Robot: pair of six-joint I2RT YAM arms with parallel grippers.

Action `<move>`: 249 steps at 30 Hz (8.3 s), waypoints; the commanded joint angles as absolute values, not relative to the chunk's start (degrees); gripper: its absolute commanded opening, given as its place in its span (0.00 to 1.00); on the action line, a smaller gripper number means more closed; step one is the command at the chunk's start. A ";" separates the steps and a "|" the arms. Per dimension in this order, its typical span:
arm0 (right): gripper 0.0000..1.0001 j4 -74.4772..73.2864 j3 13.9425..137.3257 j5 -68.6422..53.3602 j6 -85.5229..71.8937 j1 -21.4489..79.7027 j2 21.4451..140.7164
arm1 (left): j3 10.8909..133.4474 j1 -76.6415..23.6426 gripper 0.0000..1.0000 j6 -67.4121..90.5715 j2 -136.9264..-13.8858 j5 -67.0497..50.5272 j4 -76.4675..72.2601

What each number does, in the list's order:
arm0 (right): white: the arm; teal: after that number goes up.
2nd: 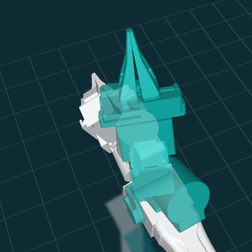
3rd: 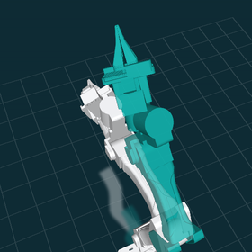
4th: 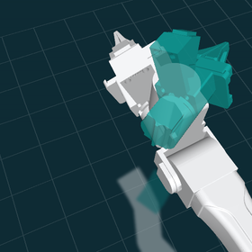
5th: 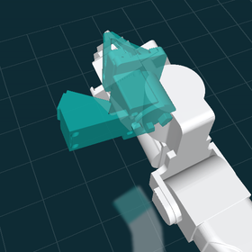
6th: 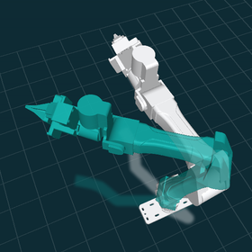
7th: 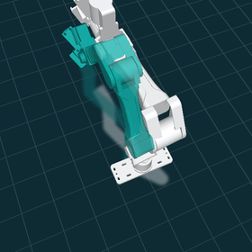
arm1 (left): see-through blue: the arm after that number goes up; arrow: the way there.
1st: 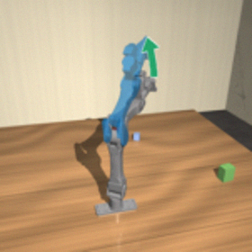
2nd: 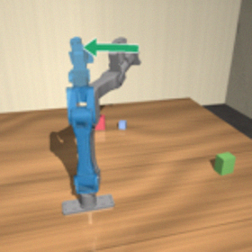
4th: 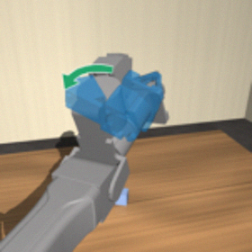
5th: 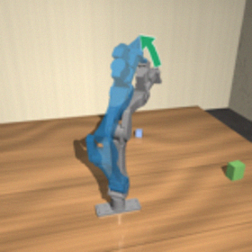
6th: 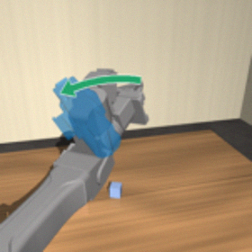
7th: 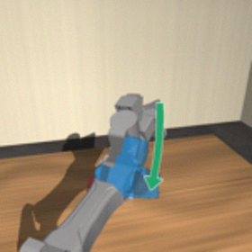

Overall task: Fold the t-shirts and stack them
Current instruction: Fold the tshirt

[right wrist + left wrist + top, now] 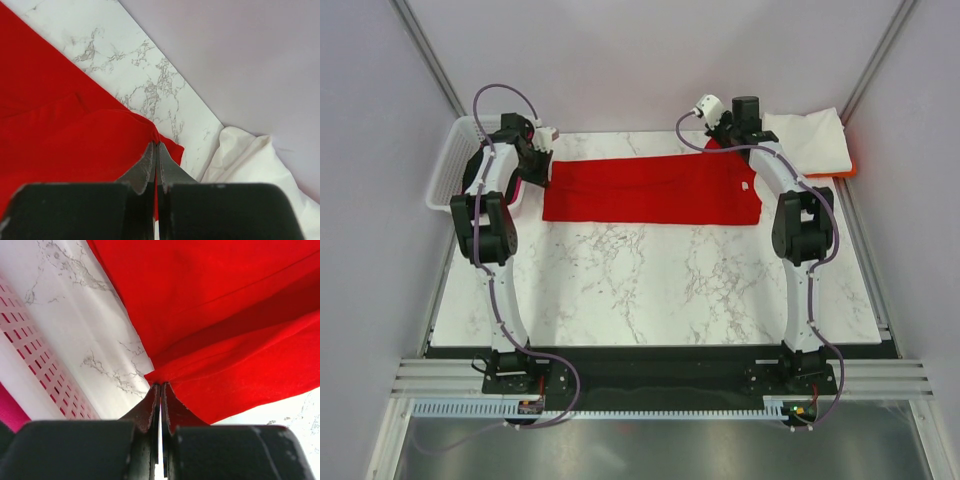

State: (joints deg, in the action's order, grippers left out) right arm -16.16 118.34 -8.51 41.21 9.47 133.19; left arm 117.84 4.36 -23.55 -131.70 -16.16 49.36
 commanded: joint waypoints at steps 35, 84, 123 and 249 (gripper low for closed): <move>0.49 -17.93 81.31 -4.39 32.43 7.30 108.90 | 101.95 -1.23 0.55 -31.90 -121.02 -14.50 45.62; 0.47 -34.10 79.34 -15.11 31.56 5.27 96.04 | 109.83 -11.43 0.55 -17.68 -110.81 -34.86 53.17; 0.42 -34.72 58.10 -21.18 32.87 5.89 86.75 | 147.48 -29.71 0.50 -1.05 -155.65 -42.81 37.00; 0.45 -43.24 67.95 -21.45 50.71 2.02 89.65 | 78.68 -17.94 0.63 -47.90 -98.18 -15.12 39.64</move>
